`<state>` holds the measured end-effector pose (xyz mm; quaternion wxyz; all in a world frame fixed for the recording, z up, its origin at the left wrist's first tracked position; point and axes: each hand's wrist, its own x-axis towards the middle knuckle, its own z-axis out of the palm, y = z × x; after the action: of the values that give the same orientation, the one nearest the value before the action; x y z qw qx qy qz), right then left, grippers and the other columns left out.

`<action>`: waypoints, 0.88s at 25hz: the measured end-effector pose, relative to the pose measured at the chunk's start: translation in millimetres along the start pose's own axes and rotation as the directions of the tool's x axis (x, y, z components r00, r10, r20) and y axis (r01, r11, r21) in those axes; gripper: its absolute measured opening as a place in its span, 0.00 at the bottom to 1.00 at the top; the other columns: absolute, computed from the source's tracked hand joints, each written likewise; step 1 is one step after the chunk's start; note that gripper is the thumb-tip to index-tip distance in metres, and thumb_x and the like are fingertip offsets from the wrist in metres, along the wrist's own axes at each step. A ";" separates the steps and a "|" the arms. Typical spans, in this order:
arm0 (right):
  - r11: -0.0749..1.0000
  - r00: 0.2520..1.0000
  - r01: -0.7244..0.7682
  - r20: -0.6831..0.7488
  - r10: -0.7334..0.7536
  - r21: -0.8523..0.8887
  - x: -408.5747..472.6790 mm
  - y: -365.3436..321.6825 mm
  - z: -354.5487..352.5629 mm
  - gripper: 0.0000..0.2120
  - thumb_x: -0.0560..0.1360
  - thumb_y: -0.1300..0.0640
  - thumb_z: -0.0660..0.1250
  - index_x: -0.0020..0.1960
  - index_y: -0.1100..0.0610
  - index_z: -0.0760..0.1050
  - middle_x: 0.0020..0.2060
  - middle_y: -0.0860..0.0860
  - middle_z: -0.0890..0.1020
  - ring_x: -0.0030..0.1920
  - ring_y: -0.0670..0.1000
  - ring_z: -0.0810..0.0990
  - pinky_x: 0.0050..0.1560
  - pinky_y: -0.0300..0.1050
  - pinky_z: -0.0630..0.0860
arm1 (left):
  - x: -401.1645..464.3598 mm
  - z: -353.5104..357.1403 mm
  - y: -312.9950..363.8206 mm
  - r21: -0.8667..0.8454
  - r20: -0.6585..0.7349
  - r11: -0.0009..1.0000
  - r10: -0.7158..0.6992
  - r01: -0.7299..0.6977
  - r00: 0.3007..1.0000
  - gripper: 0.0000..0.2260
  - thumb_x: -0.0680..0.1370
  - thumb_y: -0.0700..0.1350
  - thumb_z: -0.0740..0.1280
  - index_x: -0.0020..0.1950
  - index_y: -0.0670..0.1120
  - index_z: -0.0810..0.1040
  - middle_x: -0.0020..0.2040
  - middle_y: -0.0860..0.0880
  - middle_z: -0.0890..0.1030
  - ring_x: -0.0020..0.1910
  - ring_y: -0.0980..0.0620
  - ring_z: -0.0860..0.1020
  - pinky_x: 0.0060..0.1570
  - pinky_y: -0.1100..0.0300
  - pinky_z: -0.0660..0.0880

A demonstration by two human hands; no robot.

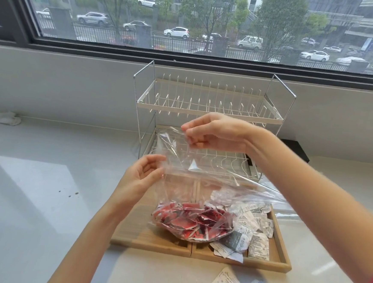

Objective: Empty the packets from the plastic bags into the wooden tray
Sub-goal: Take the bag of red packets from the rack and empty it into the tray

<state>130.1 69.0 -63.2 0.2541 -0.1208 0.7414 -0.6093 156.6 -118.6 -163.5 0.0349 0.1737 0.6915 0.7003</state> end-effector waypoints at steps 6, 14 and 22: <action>0.997 0.999 0.044 -0.007 -0.044 -0.056 2.3 3.5 6.2 0.07 0.76 0.65 0.60 0.52 0.58 0.74 0.31 0.48 0.77 0.35 0.44 0.78 0.44 0.38 0.77 | 4.1 -0.4 10.0 0.034 0.077 0.999 0.026 -0.028 0.997 0.04 0.68 0.49 0.67 0.42 0.53 0.78 0.40 0.57 0.80 0.41 0.61 0.77 0.44 0.68 0.73; 0.999 0.994 0.043 -0.103 -0.041 0.017 -0.7 17.6 5.4 0.15 0.78 0.59 0.58 0.63 0.60 0.68 0.41 0.50 0.75 0.39 0.45 0.77 0.46 0.37 0.77 | 14.4 11.4 31.4 0.045 -0.069 0.995 0.090 -0.087 0.994 0.08 0.75 0.50 0.64 0.41 0.47 0.76 0.28 0.56 0.76 0.29 0.59 0.73 0.36 0.70 0.72; 0.971 0.987 -0.078 0.116 0.107 -0.225 -14.2 33.4 5.1 0.12 0.79 0.53 0.56 0.53 0.56 0.76 0.33 0.38 0.79 0.36 0.39 0.75 0.44 0.33 0.72 | 11.9 13.3 35.1 0.008 -0.110 0.990 0.141 -0.141 0.984 0.07 0.77 0.43 0.60 0.39 0.48 0.73 0.27 0.55 0.75 0.26 0.57 0.68 0.30 0.68 0.69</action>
<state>149.0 79.3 -92.8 0.3143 -0.1522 0.7913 -0.5019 156.0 -103.9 -127.1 -0.0529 0.1831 0.6785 0.7094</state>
